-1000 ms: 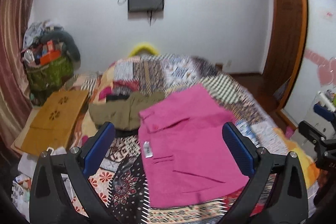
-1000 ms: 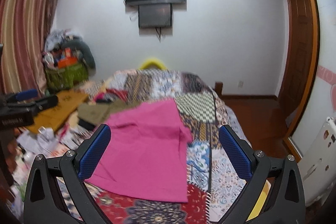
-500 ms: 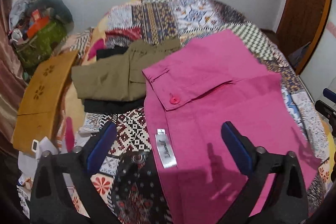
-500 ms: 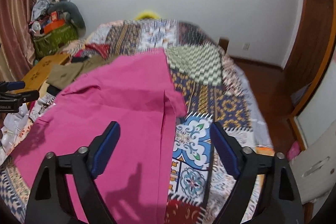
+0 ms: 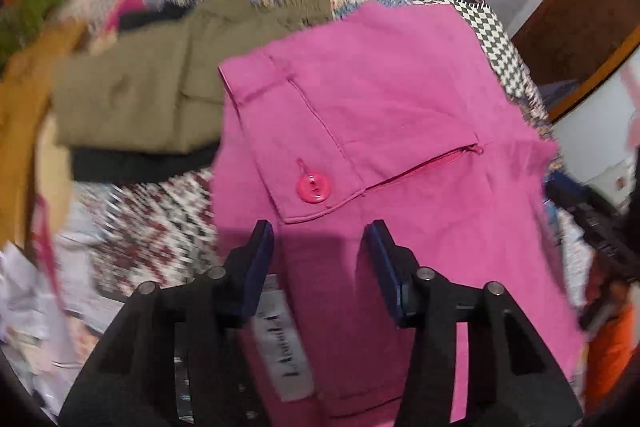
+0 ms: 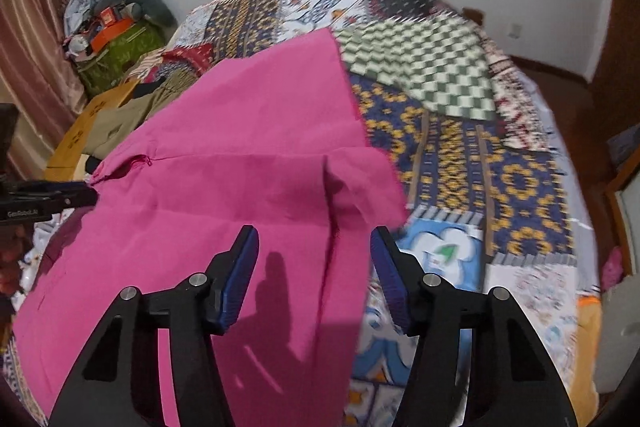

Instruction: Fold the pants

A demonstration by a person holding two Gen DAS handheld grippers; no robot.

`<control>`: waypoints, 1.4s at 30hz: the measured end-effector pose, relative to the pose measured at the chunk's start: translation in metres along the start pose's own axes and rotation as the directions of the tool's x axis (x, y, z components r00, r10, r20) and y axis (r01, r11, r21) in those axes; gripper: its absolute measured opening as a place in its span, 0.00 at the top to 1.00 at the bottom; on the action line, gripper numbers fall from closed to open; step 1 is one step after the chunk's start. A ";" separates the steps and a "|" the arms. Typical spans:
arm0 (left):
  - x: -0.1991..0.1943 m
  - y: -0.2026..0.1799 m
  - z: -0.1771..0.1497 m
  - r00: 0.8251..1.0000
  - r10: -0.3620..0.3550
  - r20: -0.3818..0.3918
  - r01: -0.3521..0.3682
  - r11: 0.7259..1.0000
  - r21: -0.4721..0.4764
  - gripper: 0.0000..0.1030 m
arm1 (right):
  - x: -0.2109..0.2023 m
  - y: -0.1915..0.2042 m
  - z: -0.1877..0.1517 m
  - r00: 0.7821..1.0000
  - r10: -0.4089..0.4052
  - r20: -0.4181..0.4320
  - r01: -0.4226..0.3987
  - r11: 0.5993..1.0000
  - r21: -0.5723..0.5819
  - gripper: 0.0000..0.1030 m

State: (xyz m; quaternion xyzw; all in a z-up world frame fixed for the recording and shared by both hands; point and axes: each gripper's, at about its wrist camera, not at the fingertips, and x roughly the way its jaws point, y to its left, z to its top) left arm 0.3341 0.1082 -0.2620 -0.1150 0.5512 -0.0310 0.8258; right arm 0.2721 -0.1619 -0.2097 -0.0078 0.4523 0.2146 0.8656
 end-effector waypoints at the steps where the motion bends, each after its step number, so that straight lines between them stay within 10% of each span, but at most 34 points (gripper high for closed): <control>1: 0.004 0.002 0.001 1.000 -0.012 -0.010 0.012 1.000 -0.011 0.52 | 0.006 0.000 0.001 1.000 0.019 -0.010 -0.019 1.000 -0.003 0.49; 11: 0.011 -0.007 -0.001 0.998 0.063 0.022 -0.064 0.995 0.082 0.56 | 0.037 -0.018 0.005 0.993 0.098 -0.066 -0.093 0.993 0.074 0.94; 19: 0.014 -0.007 -0.004 0.991 0.127 0.044 -0.131 0.985 0.112 0.55 | 0.048 -0.015 -0.006 0.992 0.024 -0.127 -0.022 1.000 0.020 0.99; 33: -0.013 0.005 -0.009 0.986 0.147 0.074 -0.156 0.979 0.133 0.50 | 0.026 -0.015 -0.011 0.985 -0.066 -0.160 0.054 0.996 -0.077 0.95; 42: -0.011 0.013 0.024 0.996 0.045 0.071 -0.048 0.998 0.049 0.36 | -0.015 -0.039 0.017 0.999 -0.051 -0.015 0.051 0.999 0.010 0.57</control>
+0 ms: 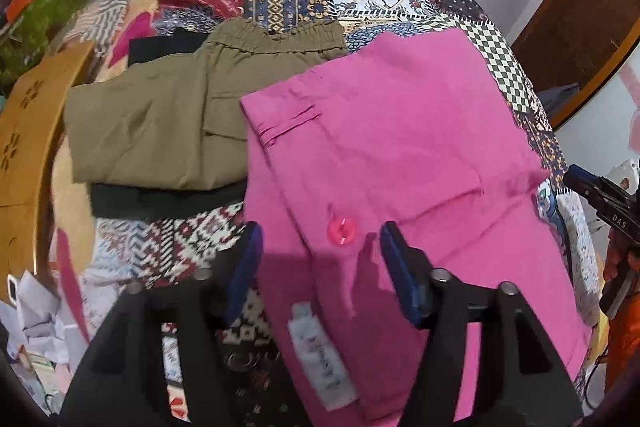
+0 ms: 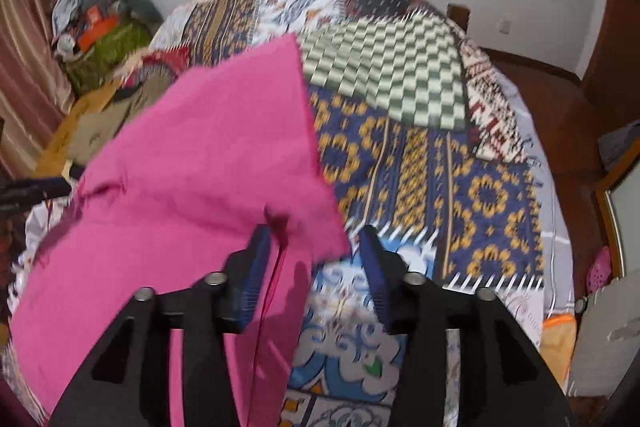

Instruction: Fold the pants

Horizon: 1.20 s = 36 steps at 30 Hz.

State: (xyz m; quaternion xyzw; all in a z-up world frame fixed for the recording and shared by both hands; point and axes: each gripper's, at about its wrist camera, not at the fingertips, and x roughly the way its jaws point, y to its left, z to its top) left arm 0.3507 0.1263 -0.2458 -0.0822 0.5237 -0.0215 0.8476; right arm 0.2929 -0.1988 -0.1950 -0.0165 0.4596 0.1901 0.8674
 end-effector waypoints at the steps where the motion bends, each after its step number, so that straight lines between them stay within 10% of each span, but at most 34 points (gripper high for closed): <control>1: 0.007 -0.001 0.005 1.000 0.001 -0.010 -0.001 1.000 -0.005 0.36 | 0.002 -0.001 0.004 1.000 0.000 0.006 0.000 1.000 0.005 0.57; 12: 0.045 -0.011 0.006 0.993 -0.051 -0.108 0.051 0.999 -0.002 0.42 | 0.075 0.002 0.005 0.983 0.116 -0.140 -0.102 0.989 0.106 0.58; 21: 0.041 -0.023 -0.002 0.998 0.064 -0.026 -0.061 0.995 0.080 0.50 | 0.075 0.024 0.002 0.993 0.037 -0.115 -0.038 0.999 -0.006 0.93; 36: 0.020 -0.008 -0.005 0.996 0.045 -0.076 -0.040 0.997 0.061 0.47 | 0.067 0.019 0.002 0.985 0.000 -0.172 -0.007 0.999 -0.041 0.84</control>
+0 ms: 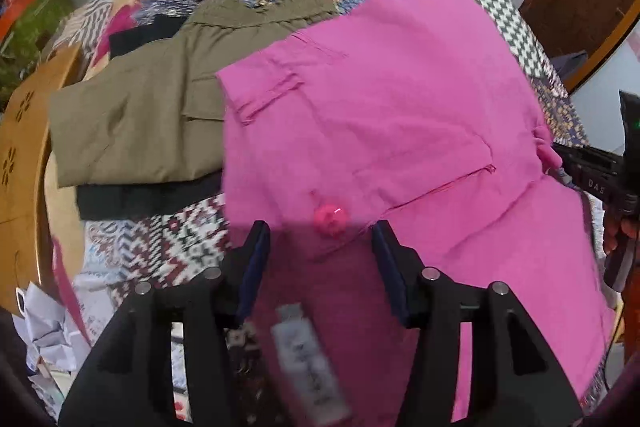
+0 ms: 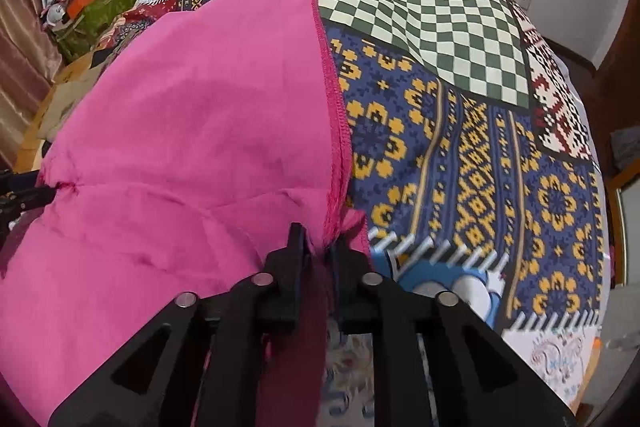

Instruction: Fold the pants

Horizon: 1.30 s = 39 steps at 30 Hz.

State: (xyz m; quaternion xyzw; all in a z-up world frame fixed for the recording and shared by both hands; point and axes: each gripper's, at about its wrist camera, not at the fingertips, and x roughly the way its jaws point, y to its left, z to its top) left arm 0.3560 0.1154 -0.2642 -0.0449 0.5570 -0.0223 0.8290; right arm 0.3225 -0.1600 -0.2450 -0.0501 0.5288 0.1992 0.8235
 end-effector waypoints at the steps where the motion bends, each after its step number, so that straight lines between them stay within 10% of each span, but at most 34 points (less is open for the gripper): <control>1: -0.006 0.006 -0.001 1.000 -0.006 0.009 0.006 1.000 -0.007 0.46 | -0.006 -0.001 -0.002 1.000 -0.009 0.000 0.009 1.000 -0.003 0.79; 12: -0.016 0.068 0.045 0.994 0.036 0.100 -0.020 0.989 -0.148 0.43 | -0.069 -0.007 0.043 0.980 0.005 0.198 -0.005 1.000 -0.003 0.47; 32: 0.070 0.065 0.088 0.999 0.020 0.034 -0.015 0.990 -0.139 0.76 | 0.042 -0.006 0.164 0.982 0.016 0.186 -0.031 0.997 0.078 0.47; 39: 0.069 0.056 0.089 0.994 0.088 0.066 -0.080 0.991 -0.107 0.95 | 0.052 -0.001 0.174 0.983 0.002 0.185 -0.019 0.996 0.088 0.86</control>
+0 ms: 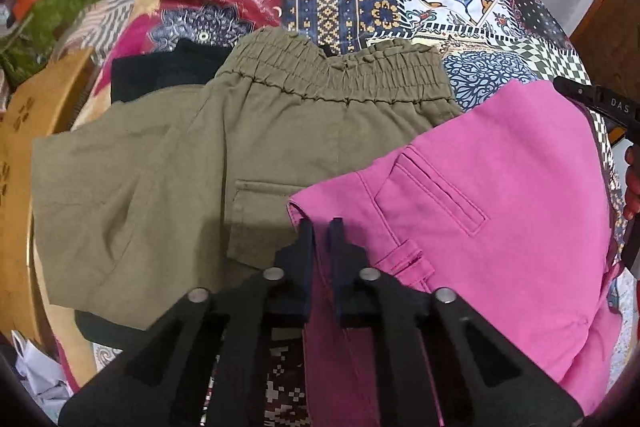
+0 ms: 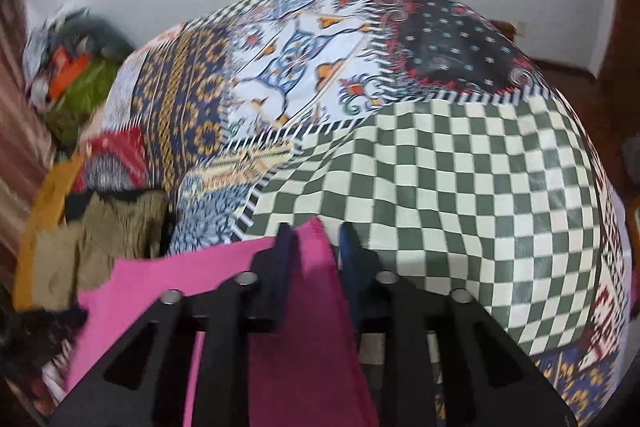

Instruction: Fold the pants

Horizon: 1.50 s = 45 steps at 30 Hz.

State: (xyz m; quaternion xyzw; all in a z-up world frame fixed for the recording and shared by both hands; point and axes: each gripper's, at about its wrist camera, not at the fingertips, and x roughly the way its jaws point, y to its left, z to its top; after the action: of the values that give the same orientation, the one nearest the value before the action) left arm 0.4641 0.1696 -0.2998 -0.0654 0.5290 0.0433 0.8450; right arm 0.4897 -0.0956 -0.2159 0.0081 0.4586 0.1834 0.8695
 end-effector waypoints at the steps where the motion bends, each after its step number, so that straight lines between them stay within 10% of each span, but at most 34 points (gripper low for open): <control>1: -0.002 -0.002 0.000 1.000 0.014 0.008 -0.014 1.000 0.008 0.96 | -0.002 0.003 -0.002 1.000 0.000 0.002 0.000 1.000 -0.019 0.91; 23: -0.176 -0.035 -0.019 0.960 -0.003 0.280 -0.016 0.998 0.065 0.97 | -0.187 0.021 -0.007 0.966 0.004 0.260 0.015 0.998 -0.069 0.98; 45: -0.239 -0.059 -0.151 0.957 0.017 0.290 -0.066 0.985 0.159 0.97 | -0.287 0.019 -0.150 0.965 0.112 0.236 -0.101 0.993 -0.062 0.98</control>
State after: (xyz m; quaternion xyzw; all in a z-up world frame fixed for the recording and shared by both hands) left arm 0.2338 0.0867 -0.1466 0.0237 0.4034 0.0257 0.9144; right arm 0.2164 -0.1944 -0.0718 0.0333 0.3449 0.2388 0.9071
